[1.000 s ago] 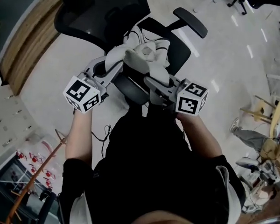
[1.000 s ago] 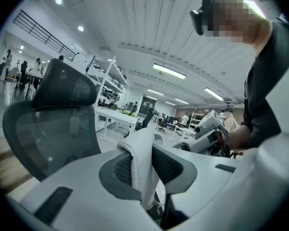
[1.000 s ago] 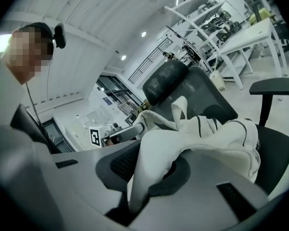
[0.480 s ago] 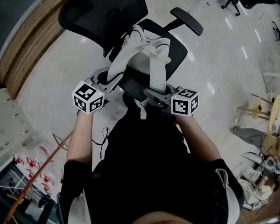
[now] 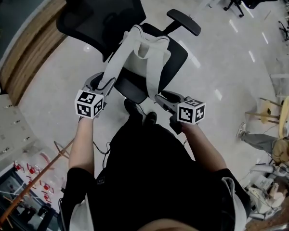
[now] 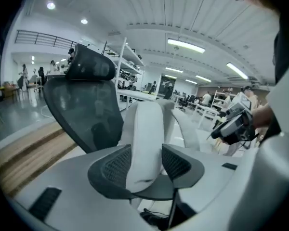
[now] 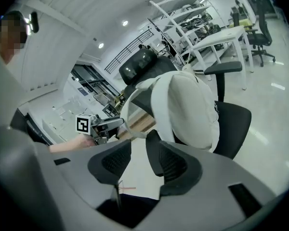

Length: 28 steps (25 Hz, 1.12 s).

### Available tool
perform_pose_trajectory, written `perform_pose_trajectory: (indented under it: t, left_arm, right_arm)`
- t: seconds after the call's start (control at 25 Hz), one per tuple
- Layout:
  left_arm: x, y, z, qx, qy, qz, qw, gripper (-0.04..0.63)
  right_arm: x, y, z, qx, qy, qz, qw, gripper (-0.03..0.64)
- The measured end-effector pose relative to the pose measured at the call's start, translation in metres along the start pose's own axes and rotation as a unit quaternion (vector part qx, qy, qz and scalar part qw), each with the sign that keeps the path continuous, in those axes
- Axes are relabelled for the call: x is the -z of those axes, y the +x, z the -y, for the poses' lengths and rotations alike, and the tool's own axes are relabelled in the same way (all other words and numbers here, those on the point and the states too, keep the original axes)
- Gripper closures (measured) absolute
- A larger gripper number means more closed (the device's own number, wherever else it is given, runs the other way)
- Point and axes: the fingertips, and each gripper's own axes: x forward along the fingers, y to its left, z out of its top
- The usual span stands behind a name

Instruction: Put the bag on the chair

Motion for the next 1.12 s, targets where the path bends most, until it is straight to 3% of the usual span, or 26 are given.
perform_pose_trajectory:
  t: [0.12, 0.32, 0.72, 0.96, 1.12]
  left_arm:
    - [0.009, -0.010, -0.005, -0.056, 0.012, -0.009, 0.9983, 0.364]
    - [0.003, -0.027, 0.020, -0.086, 0.004, 0.012, 0.9962, 0.365]
    - [-0.069, -0.062, 0.136, -0.079, 0.037, 0.104, 0.9908, 0.378]
    - [-0.098, -0.089, 0.162, -0.070, 0.037, 0.154, 0.9849, 0.411]
    - [-0.108, -0.101, 0.166, -0.060, 0.045, 0.175, 0.9817, 0.428]
  right_arm:
    - [0.011, -0.012, -0.004, -0.015, -0.006, 0.000, 1.000, 0.420]
    - [0.012, -0.038, -0.013, -0.036, -0.024, 0.019, 0.999, 0.422]
    - [-0.025, -0.111, -0.043, -0.051, -0.129, 0.110, 0.984, 0.451]
    - [-0.050, -0.136, -0.073, -0.053, -0.162, 0.174, 0.970, 0.486]
    - [-0.054, -0.145, -0.089, -0.030, -0.201, 0.192, 0.960, 0.515]
